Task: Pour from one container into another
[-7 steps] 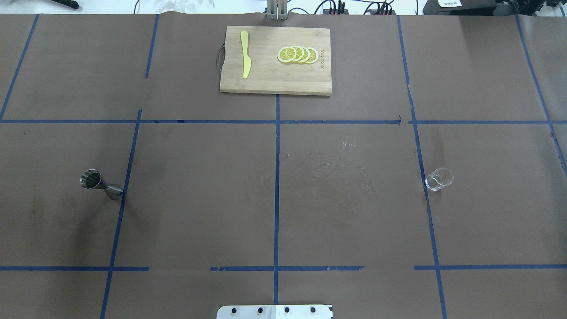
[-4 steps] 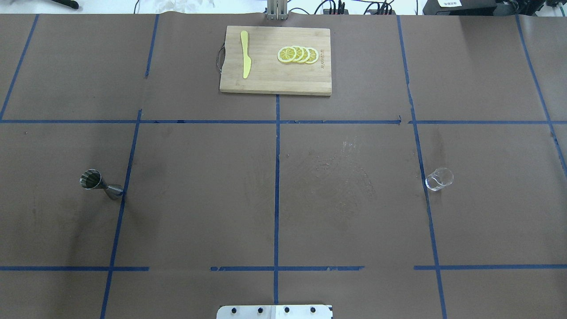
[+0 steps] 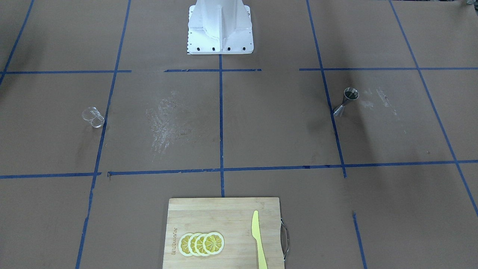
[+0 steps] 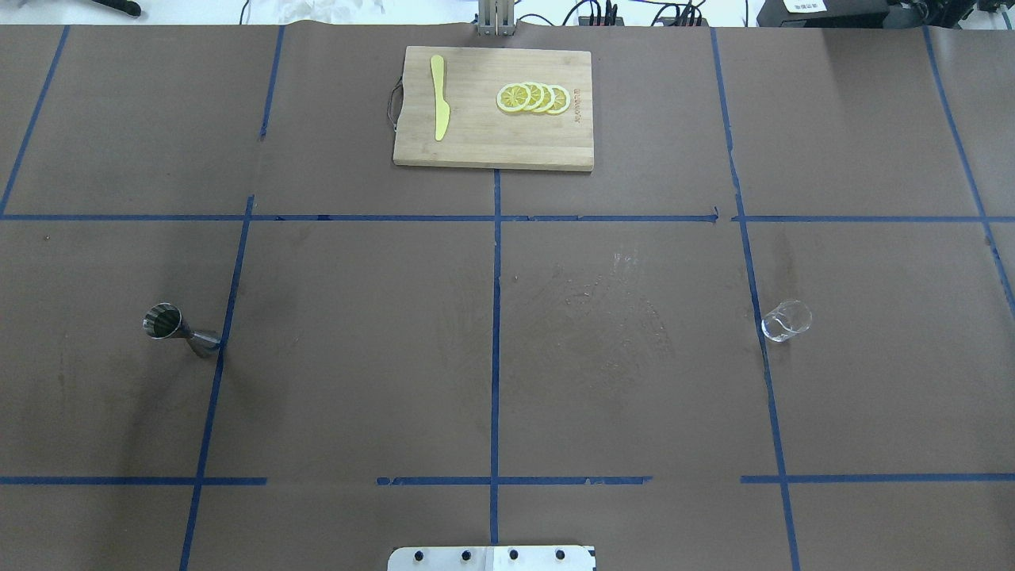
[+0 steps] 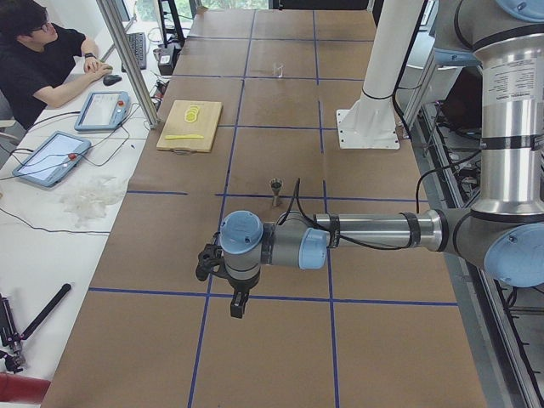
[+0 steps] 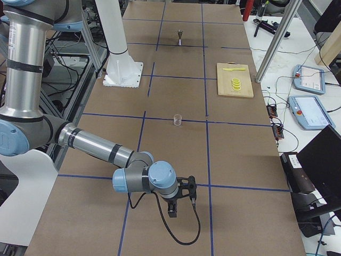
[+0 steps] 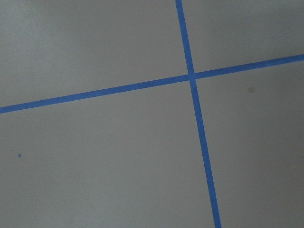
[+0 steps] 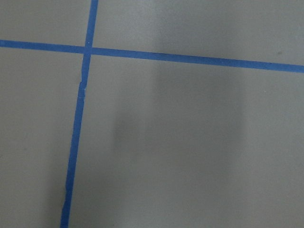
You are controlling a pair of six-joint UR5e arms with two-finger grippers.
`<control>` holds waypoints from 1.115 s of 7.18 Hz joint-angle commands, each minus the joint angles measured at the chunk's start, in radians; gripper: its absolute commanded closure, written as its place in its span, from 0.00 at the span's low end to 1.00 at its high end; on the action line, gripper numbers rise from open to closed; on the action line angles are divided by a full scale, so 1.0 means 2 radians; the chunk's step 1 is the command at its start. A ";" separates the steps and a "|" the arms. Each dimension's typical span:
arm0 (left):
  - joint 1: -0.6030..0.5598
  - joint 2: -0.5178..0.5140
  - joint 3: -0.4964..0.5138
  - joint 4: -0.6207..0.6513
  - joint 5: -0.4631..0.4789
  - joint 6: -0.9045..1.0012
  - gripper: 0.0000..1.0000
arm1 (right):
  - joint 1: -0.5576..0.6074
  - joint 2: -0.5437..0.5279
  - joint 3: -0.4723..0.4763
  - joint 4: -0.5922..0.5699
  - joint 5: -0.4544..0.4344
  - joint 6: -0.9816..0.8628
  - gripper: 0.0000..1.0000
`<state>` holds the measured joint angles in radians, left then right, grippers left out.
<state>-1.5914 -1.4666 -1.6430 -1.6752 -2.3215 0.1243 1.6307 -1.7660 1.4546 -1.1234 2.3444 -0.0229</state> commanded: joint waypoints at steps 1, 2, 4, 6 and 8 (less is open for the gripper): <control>-0.001 0.006 -0.001 0.009 -0.001 0.000 0.00 | -0.020 0.001 0.058 -0.086 -0.007 0.000 0.00; -0.001 0.011 -0.004 0.010 -0.001 0.000 0.00 | -0.023 0.002 0.111 -0.146 -0.016 0.003 0.00; -0.001 0.012 -0.007 0.012 -0.001 -0.002 0.00 | -0.032 0.011 0.170 -0.234 -0.026 0.003 0.00; -0.002 0.010 -0.011 0.037 -0.002 -0.002 0.00 | -0.035 0.011 0.169 -0.237 -0.051 0.005 0.00; -0.001 0.008 -0.021 0.051 -0.012 -0.001 0.00 | -0.036 0.010 0.169 -0.234 -0.049 -0.001 0.00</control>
<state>-1.5948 -1.4465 -1.6742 -1.5870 -2.3364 0.1215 1.5614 -1.7451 1.7910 -1.5924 2.2461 -0.0202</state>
